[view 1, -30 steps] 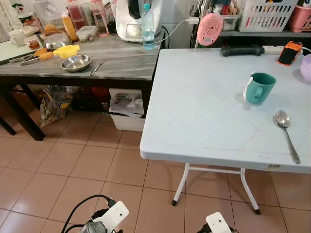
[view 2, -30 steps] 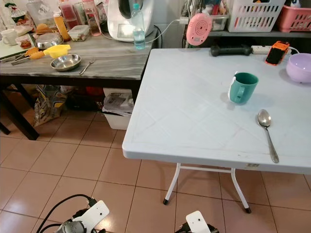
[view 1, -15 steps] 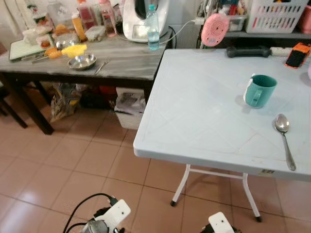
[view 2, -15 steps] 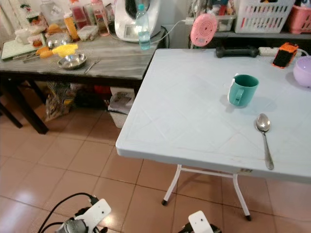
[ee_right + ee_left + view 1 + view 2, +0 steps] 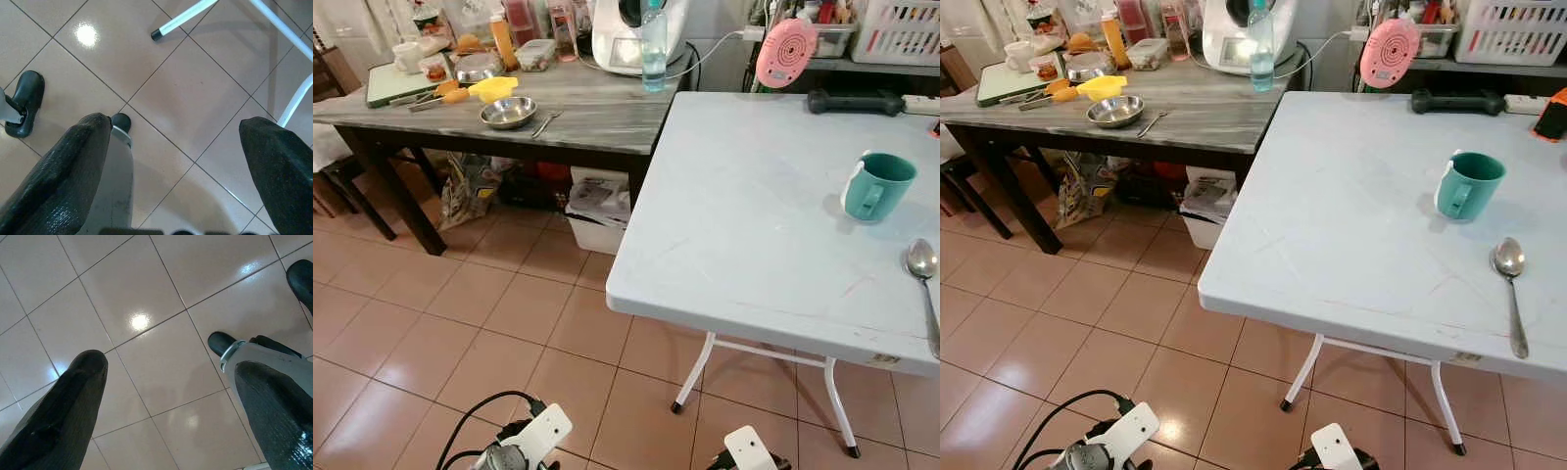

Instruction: Setting the table

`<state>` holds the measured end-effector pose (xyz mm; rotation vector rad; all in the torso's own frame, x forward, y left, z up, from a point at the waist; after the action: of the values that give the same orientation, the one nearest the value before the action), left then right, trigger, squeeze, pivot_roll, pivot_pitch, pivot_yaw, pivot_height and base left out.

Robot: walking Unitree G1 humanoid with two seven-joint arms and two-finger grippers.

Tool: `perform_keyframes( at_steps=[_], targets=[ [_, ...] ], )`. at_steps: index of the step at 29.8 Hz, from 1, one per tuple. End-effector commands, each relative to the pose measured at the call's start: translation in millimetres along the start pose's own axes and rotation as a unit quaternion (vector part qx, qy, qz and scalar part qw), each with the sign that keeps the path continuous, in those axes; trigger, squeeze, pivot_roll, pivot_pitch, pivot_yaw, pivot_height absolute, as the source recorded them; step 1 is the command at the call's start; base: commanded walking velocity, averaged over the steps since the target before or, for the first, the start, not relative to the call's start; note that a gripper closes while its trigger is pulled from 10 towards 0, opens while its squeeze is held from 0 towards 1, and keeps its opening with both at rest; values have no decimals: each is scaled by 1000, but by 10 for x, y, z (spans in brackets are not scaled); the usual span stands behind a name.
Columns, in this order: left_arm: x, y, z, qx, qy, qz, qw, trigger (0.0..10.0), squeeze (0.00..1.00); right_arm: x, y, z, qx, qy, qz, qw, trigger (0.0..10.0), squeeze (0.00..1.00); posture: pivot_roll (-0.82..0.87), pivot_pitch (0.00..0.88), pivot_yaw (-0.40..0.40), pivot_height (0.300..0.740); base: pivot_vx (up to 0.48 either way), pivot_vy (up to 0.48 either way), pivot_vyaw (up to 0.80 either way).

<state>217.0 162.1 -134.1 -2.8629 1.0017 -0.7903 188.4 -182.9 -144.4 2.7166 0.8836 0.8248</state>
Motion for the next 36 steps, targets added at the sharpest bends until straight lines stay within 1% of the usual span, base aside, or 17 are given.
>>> perform_keyframes(
  at_steps=[1, 9, 16, 26, 36],
  targets=[
    [-26, -82, -15, 10, -4, -2, 1000, 10000, 0, 47, -37, 7, 5, 6, 1, 1000, 10000, 0, -78, 0, 68, 740, 0, 0, 0],
    [-55, -114, -21, 16, -11, -4, 1000, 10000, 0, 13, -33, -1, 8, 4, -3, 1000, 10000, 0, -66, 0, 66, 740, 0, 0, 0],
    [-74, -135, -27, 20, -14, -9, 1000, 10000, 0, 31, -49, 3, 10, 5, -5, 1000, 10000, 0, -57, 0, 68, 740, 0, 0, 0],
    [-72, -139, -28, 19, -13, -6, 1000, 10000, 0, 76, -64, 11, 11, 9, -5, 1000, 10000, 0, -61, 0, 70, 740, 0, 0, 0],
    [-51, -125, -23, 19, -7, -10, 1000, 10000, 0, 5, -18, 0, 6, 1, -2, 1000, 10000, 0, -73, 0, 68, 740, 0, 0, 0]
  ],
)
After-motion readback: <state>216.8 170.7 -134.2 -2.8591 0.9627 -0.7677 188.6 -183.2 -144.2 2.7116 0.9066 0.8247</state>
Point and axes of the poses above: a point about 5 cm out from each wrist's last joint towards the gripper, its own z axis pointing out of the wrist towards the gripper, its own x axis along the axis of the wrist's last joint, y = z × x, the point moved 6 cm from there along z, pointing out of the wrist towards the gripper, and after that the axes turned 10 degrees about -z, right-handed, at the moved point
